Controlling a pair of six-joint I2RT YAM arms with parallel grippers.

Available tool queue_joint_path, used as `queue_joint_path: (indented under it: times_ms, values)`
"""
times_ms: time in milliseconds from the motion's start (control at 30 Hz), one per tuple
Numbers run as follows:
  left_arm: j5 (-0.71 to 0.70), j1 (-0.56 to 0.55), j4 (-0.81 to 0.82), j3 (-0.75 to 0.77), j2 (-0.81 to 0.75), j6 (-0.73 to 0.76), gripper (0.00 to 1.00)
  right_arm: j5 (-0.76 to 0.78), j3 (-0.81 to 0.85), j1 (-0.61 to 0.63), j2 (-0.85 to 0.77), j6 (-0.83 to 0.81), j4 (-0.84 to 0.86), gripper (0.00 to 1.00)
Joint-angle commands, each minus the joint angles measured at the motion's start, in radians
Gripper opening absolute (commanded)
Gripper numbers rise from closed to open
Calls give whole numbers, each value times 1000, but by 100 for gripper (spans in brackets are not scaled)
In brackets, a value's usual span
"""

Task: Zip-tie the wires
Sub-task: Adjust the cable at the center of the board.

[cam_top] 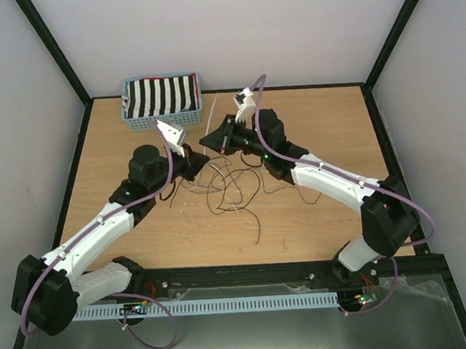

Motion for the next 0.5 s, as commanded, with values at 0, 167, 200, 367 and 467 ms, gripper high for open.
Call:
queue_joint_path:
  times_ms: [0, 167, 200, 367, 467]
  values:
    - [-1, -7, 22, -48, -11, -10, 5, 64, 96, 4, -20, -42, -6, 0]
    - [-16, -15, 36, -91, -6, -14, 3, 92, 131, 1, -18, -49, -19, 0]
    - [-15, -15, 39, -94, -5, -15, 3, 94, 132, 1, -18, -48, -20, 0]
    - [4, -16, 58, -110, 18, -31, 4, 105, 135, -1, -20, -46, -19, 0]
    - [11, -16, 70, -117, 34, -40, 6, 105, 137, -1, -19, -44, -19, 0]
